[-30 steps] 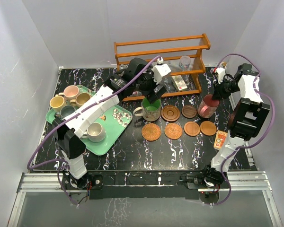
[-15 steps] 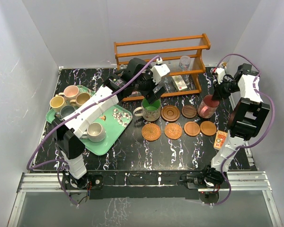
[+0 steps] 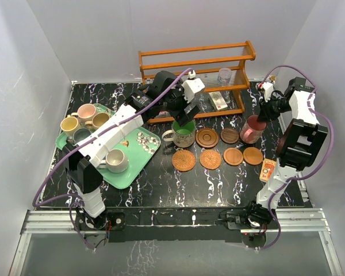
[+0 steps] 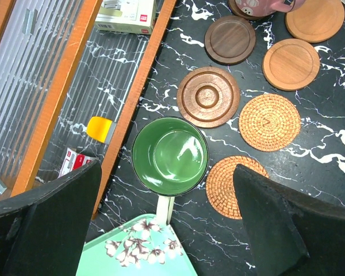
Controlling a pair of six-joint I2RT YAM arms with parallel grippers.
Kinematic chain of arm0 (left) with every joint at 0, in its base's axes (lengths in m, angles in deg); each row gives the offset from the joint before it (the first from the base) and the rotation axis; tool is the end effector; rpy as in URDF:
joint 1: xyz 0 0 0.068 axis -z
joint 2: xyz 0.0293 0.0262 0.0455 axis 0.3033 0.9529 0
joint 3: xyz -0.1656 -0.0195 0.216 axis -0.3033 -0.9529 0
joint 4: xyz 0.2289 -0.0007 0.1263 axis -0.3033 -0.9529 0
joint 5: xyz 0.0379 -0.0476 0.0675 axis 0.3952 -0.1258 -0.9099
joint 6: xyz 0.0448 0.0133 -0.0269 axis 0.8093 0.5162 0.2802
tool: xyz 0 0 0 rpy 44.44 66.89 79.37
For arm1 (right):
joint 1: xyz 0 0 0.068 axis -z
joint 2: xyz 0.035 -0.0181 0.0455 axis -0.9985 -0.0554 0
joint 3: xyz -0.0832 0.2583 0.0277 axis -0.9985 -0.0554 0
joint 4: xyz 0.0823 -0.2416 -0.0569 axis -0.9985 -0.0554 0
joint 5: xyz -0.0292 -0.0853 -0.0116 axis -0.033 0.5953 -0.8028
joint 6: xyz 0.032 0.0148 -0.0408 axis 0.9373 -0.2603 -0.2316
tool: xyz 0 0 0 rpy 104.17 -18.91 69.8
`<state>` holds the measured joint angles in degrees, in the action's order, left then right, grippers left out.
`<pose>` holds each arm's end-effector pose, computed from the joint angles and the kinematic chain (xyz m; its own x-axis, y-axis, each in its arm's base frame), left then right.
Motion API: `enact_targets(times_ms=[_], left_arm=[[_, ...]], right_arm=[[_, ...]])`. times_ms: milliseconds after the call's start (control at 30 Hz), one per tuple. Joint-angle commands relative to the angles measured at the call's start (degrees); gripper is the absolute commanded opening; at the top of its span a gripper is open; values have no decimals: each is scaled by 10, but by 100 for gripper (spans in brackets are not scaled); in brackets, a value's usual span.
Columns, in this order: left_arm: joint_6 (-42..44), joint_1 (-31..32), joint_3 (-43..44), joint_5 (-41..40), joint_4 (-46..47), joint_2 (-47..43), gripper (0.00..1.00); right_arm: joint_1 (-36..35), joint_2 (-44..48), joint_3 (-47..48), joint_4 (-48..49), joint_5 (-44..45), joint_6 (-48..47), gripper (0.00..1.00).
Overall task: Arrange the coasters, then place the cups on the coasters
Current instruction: Place the cup on the coaster.
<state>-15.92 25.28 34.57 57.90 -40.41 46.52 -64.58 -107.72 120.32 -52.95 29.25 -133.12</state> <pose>0.2945 -0.2828 0.3997 -0.0629 0.5024 -0.8623 0.8556 0.4720 0.2126 0.3800 -0.1318 0.2537 -0.6218 -0.4691 -0.6272 -0.6749 0.7272 0.1251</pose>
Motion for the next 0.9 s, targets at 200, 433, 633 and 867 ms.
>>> enact_targets(times_ms=[200, 433, 633, 867], left_arm=[[-1, -3, -5, 17, 4, -42, 98], [0, -3, -7, 20, 4, -43, 98], [1, -4, -11, 22, 4, -44, 98], [2, -6, -13, 22, 3, -48, 98]], right_arm=[[3, 8, -3, 24, -30, 16, 2], [3, 7, -21, 30, -29, 14, 8], [2, 7, -23, 32, -22, 14, 17], [2, 19, -16, 30, -12, 15, 23]])
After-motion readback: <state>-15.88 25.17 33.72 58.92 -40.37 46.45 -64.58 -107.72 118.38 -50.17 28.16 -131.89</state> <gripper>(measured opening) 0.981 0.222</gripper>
